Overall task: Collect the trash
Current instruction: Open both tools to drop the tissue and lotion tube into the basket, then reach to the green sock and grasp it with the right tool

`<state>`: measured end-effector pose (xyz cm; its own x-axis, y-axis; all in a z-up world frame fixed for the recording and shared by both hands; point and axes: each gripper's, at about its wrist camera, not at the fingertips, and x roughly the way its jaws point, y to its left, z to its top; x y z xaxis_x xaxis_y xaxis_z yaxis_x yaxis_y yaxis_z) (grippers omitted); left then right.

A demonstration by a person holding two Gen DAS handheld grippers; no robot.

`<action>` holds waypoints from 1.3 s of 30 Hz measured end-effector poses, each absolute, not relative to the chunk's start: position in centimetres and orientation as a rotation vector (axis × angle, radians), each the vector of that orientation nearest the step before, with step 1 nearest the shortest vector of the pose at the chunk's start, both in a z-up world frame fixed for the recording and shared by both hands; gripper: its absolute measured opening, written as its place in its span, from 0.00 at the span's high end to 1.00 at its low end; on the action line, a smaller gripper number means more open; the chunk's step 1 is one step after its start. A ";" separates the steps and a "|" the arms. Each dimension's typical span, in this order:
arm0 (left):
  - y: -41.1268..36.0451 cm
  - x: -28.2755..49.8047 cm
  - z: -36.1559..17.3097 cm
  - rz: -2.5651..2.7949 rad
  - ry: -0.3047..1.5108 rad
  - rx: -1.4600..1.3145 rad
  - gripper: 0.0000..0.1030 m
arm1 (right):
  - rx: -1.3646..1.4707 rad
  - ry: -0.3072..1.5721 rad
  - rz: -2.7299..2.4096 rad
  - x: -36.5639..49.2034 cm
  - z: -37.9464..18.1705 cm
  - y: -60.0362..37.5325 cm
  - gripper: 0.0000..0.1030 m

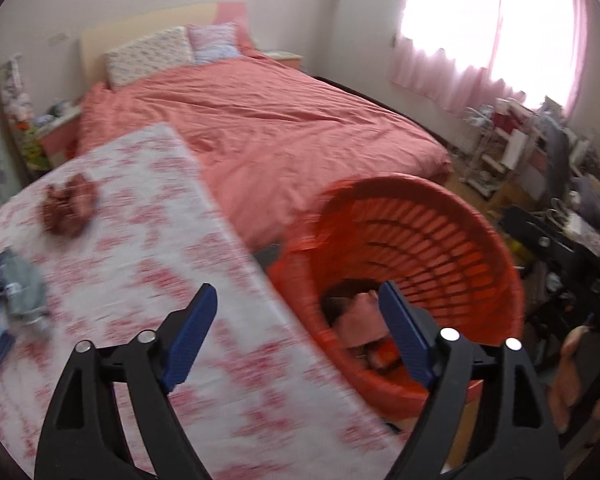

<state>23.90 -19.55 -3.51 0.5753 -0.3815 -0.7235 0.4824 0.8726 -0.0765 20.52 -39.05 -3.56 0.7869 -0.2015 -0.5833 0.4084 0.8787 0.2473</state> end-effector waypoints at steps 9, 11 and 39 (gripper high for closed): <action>-9.1 22.6 -3.0 -0.259 0.756 0.152 0.02 | 0.182 0.653 -0.228 22.3 -3.2 -29.3 0.04; -6.4 22.4 -3.1 -0.198 0.752 0.139 0.02 | 0.153 0.675 -0.179 22.9 -3.6 -26.9 0.04; 15.5 24.6 -5.7 0.203 0.819 -0.009 0.02 | 0.035 0.782 0.081 33.6 -6.6 -5.4 0.07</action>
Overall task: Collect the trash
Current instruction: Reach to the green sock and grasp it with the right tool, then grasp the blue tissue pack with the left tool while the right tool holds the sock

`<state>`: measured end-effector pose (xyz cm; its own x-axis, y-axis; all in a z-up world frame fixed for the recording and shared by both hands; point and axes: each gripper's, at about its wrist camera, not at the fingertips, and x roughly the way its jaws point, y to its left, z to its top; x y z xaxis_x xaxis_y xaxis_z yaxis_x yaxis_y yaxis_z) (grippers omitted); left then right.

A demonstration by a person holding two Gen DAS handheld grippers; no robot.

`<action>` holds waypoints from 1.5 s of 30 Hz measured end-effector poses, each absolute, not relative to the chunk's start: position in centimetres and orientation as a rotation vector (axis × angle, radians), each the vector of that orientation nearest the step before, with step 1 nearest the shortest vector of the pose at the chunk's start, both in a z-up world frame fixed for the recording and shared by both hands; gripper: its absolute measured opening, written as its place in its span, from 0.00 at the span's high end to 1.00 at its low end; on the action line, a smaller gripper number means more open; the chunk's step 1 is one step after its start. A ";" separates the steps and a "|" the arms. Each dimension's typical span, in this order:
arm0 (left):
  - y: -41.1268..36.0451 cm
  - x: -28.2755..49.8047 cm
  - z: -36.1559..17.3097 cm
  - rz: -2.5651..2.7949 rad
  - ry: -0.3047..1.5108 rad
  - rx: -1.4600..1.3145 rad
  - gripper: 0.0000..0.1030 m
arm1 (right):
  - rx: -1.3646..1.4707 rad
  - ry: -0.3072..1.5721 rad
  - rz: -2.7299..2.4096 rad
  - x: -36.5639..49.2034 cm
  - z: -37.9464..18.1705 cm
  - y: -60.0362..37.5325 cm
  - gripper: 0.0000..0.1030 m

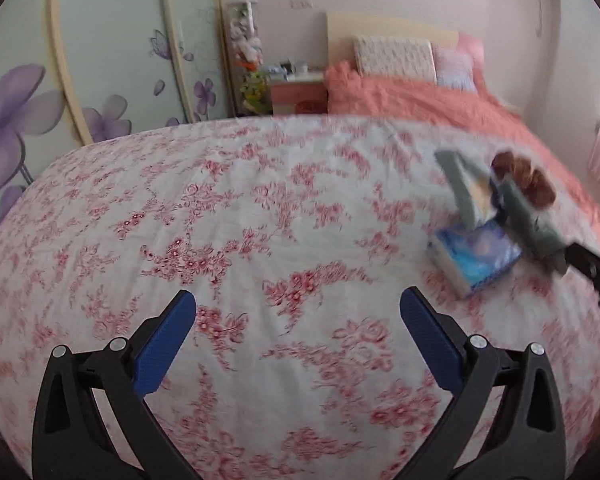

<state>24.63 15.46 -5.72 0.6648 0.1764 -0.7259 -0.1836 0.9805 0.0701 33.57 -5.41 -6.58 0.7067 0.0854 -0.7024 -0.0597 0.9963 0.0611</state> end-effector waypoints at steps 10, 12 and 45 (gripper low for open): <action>14.9 25.0 -5.9 0.129 0.845 -0.043 0.02 | 0.068 0.890 0.083 37.7 -8.2 -4.5 0.41; 14.3 25.0 -5.7 0.091 0.827 -0.053 0.02 | 0.091 0.910 0.107 38.2 -8.7 -4.6 0.64; 5.0 28.0 -7.1 -0.272 0.892 0.025 0.19 | 0.179 0.902 0.042 33.1 -8.7 -11.5 0.87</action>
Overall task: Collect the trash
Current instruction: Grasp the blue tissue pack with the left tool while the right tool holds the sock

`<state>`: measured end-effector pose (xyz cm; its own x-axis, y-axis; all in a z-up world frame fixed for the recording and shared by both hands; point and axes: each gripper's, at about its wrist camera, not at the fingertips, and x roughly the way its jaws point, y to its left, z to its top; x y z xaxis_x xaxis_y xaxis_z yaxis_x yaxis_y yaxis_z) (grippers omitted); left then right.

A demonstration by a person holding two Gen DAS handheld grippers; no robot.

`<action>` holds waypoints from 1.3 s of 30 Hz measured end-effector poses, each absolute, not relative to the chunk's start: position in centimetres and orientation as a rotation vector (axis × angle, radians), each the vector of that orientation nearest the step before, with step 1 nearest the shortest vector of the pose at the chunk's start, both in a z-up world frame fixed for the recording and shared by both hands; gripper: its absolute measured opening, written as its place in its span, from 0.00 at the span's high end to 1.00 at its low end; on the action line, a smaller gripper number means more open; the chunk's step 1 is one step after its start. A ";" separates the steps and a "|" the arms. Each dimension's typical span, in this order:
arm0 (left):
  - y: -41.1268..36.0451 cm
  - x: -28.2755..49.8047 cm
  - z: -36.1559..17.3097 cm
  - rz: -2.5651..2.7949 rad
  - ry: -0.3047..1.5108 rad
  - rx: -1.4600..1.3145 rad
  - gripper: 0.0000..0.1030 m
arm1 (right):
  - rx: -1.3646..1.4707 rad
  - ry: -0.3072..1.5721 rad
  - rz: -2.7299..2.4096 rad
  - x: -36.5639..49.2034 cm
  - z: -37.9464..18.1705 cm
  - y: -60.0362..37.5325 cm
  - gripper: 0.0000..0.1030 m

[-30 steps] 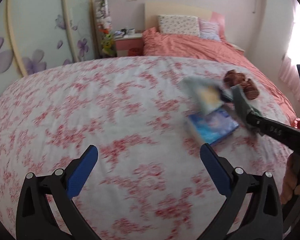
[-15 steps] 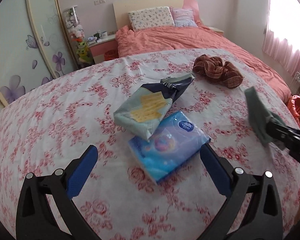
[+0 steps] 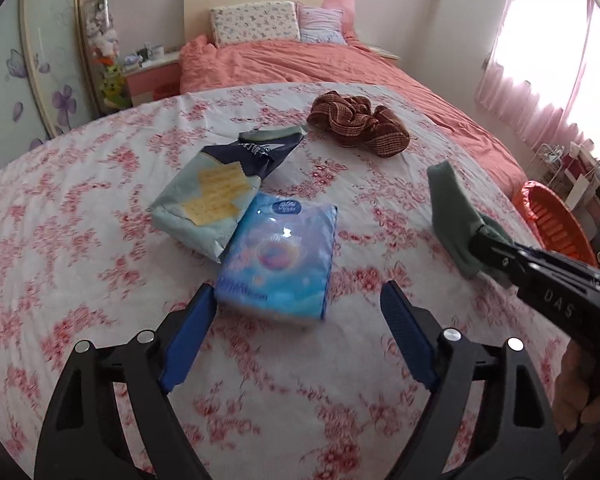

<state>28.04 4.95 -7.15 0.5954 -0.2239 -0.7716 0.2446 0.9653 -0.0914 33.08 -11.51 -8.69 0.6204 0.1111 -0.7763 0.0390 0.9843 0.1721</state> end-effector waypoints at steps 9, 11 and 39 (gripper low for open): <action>4.0 30.1 -7.1 -0.159 0.892 0.065 0.29 | 0.183 0.910 0.034 33.1 -9.0 -11.7 0.87; 3.6 30.2 -7.6 -0.157 0.909 0.081 0.41 | 0.183 0.910 0.035 33.1 -9.0 -11.7 0.87; 7.6 24.1 -7.9 -0.082 0.901 0.001 0.38 | 0.131 0.882 0.074 29.2 -8.6 -10.4 0.76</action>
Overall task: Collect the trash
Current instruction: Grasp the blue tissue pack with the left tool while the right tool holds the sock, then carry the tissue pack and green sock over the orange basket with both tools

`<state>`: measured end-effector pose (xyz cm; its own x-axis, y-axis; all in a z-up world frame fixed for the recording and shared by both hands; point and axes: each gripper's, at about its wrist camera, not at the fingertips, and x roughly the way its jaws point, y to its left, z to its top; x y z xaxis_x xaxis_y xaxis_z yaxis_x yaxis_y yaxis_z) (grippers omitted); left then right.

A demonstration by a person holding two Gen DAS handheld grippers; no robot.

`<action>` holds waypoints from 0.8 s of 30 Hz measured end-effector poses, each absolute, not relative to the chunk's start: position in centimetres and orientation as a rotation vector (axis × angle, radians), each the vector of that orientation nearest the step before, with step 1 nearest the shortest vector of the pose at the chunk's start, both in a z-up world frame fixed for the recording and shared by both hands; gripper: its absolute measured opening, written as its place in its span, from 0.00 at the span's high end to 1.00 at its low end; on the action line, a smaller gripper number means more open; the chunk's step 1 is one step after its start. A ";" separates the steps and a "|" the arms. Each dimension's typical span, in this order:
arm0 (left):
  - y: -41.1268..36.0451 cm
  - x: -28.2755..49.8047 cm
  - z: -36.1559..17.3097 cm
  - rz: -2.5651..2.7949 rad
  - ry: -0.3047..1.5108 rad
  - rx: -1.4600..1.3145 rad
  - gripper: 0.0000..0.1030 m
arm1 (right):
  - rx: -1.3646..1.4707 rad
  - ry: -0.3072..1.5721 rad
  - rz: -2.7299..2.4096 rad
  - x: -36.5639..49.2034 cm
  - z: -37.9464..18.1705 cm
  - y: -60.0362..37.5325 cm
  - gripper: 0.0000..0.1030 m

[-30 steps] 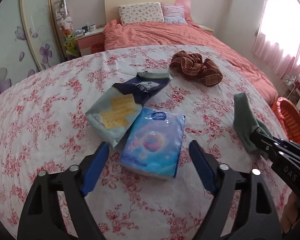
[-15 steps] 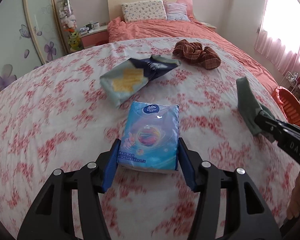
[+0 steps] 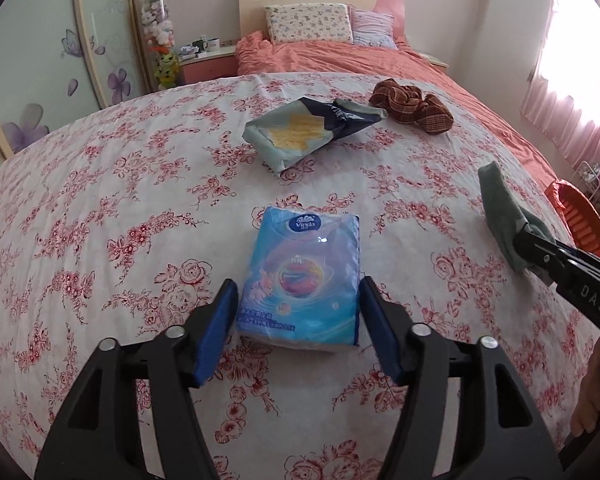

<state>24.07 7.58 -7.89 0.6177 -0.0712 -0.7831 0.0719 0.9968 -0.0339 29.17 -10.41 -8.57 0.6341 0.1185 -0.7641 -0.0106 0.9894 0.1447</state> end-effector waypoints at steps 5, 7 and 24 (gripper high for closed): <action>7.4 24.3 -7.9 -0.079 0.898 0.007 0.38 | 0.145 0.882 0.070 29.8 -8.6 -10.4 0.76; 7.3 24.4 -7.9 -0.081 0.897 0.010 0.38 | 0.144 0.882 0.072 30.0 -8.6 -10.2 0.76; 7.2 23.8 -6.7 -0.087 0.864 0.006 0.49 | 0.147 0.829 0.125 28.6 -6.6 -10.5 0.89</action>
